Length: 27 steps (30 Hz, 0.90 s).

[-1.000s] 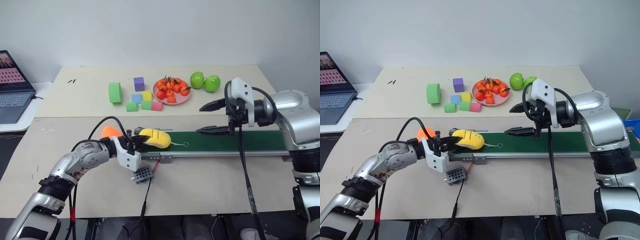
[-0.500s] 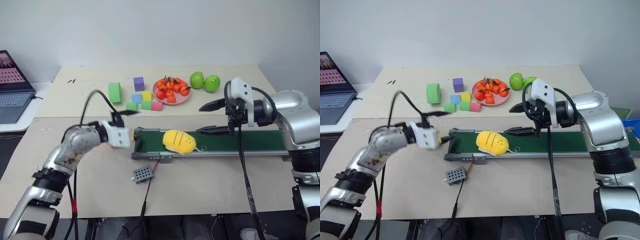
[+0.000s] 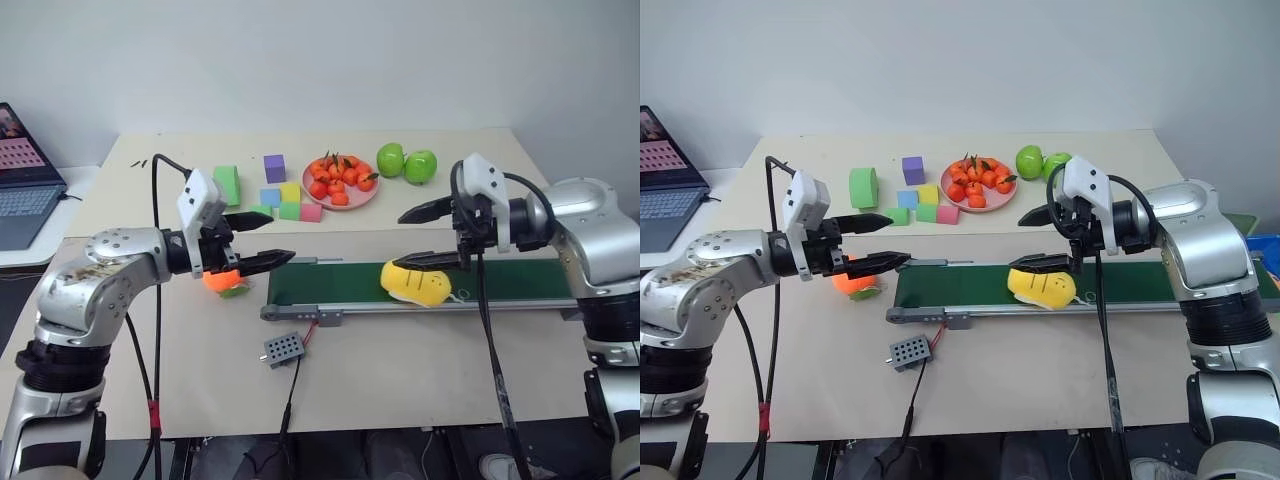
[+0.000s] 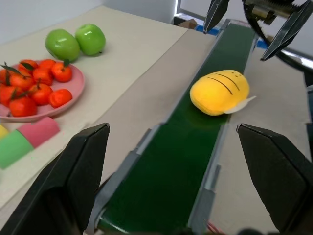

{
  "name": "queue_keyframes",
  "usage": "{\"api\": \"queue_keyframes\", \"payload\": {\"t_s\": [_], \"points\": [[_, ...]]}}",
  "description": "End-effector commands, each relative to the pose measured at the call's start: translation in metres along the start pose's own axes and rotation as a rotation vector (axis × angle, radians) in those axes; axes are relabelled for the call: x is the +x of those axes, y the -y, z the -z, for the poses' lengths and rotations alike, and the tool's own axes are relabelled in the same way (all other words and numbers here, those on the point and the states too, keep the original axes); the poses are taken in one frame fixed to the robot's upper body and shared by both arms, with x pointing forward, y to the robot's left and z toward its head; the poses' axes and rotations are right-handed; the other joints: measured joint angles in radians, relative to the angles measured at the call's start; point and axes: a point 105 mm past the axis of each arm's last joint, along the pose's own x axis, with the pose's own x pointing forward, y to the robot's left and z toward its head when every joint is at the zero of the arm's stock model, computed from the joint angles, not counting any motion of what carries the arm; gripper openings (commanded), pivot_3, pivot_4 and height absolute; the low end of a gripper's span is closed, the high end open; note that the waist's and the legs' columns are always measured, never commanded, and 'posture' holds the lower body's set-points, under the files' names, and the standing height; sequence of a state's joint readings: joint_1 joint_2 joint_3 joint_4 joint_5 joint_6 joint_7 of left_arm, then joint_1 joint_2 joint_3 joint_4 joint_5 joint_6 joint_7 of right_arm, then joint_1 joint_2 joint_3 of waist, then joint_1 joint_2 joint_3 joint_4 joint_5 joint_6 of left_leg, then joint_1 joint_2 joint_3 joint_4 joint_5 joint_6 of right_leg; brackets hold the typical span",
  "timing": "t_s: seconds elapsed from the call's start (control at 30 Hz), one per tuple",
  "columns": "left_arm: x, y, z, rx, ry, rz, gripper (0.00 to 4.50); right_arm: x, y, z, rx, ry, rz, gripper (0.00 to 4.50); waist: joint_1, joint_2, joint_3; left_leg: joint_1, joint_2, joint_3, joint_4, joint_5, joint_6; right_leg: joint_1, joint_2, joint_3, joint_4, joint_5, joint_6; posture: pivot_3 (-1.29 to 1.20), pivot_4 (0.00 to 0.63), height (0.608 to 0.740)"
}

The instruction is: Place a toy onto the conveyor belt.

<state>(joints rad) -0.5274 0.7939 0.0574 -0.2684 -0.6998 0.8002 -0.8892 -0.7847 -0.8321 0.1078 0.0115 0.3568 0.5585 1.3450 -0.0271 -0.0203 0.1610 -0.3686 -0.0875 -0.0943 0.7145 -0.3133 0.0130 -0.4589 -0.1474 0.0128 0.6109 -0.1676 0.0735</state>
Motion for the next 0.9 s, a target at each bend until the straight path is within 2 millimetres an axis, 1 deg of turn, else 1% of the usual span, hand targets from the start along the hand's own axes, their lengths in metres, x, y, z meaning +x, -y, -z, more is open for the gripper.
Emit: {"api": "queue_keyframes", "payload": {"t_s": [0.03,0.17,0.33,0.47,0.9], "points": [[-0.006,0.006,-0.012,0.031,0.015,0.017,4.45,-0.011,0.003,-0.024,-0.032,0.084,0.023,4.50,0.002,0.000,0.000,0.000,0.000,0.000,0.000,0.000,0.000,0.000,0.000,0.000,0.000,0.000,0.000,0.00,0.150,0.740],[-0.002,0.005,-0.029,0.053,0.068,0.010,4.45,-0.015,-0.001,-0.034,-0.026,0.131,0.010,4.50,0.009,0.000,0.000,0.000,0.000,0.000,0.000,0.000,0.000,0.000,0.000,0.000,0.000,0.000,0.000,0.00,0.150,0.740],[0.003,0.009,-0.036,0.072,0.083,0.025,4.45,-0.016,-0.002,-0.035,-0.024,0.134,0.014,4.50,0.012,0.000,0.000,0.000,0.000,0.000,0.000,0.000,0.000,0.000,0.000,0.000,0.000,0.000,0.000,0.00,0.150,0.740],[0.015,0.012,-0.045,0.091,0.101,0.047,4.45,-0.016,-0.002,-0.034,-0.023,0.134,0.017,4.50,0.013,0.000,0.000,0.000,0.000,0.000,0.000,0.000,0.000,0.000,0.000,0.000,0.000,0.000,0.000,0.00,0.150,0.740],[0.026,0.007,-0.045,0.086,0.110,0.029,4.45,-0.014,-0.001,-0.032,-0.026,0.128,0.024,4.50,0.012,0.000,0.000,0.000,0.000,0.000,0.000,0.000,0.000,0.000,0.000,0.000,0.000,0.000,0.000,0.00,0.150,0.740]]}}
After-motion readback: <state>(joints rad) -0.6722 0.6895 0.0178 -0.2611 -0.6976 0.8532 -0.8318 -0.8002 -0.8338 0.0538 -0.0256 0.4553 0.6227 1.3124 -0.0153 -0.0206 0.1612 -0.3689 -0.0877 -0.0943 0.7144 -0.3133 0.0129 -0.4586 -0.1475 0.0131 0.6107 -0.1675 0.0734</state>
